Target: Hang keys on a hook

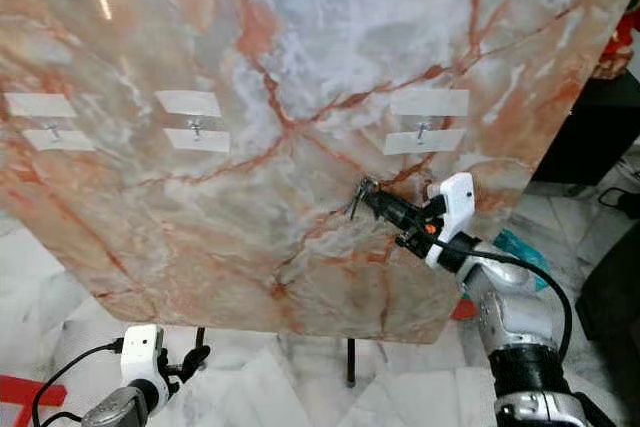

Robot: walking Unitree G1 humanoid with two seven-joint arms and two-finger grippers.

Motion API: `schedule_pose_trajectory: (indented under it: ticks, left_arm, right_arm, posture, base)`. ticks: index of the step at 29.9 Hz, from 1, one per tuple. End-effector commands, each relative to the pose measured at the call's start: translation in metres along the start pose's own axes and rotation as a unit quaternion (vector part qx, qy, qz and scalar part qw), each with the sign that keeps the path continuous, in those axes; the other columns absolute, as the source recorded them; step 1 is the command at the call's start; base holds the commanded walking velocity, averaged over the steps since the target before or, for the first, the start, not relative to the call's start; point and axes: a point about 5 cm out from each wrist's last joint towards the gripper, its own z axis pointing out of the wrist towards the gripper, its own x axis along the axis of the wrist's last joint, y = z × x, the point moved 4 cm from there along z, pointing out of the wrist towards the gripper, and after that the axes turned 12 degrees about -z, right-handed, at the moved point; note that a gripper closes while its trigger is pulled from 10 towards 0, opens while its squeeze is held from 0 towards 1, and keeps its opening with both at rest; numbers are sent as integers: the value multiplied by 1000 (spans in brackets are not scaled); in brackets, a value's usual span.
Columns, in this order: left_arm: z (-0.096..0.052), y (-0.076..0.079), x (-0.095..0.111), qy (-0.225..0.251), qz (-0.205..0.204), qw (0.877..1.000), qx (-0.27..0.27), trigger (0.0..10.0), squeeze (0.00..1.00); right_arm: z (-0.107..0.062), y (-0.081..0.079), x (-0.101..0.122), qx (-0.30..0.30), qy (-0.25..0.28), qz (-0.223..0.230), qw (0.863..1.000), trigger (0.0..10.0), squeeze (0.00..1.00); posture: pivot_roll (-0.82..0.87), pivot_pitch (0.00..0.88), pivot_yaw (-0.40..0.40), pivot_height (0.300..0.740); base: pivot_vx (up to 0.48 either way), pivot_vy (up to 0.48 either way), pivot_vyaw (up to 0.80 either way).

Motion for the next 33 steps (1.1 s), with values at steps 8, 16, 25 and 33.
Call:
schedule_pose_trajectory:
  ticks: [8,16,25,33]
  left_arm:
    - [-3,-5,-8,-13,-5,1000,5,10000,0]
    - [-3,-6,-6,-10,-5,1000,6,10000,0]
    - [-4,-6,-6,-11,-5,1000,4,10000,0]
    - [-4,-5,-7,-16,-5,1000,-6,10000,0]
  right_arm:
    - [1,17,6,-10,-24,-26,999,10000,0]
    - [-7,40,23,-38,-19,-47,998,10000,0]
    - [-16,55,34,-49,-12,-57,997,10000,0]
    - [-20,59,47,-40,19,-50,998,10000,0]
  posture:
    - [58,60,33,740]
    - [56,65,35,740]
    - [61,68,36,740]
    - [61,71,41,740]
  base:
    - [0,0,0]
    - [0,0,0]
    - [0,0,0]
    - [0,0,0]
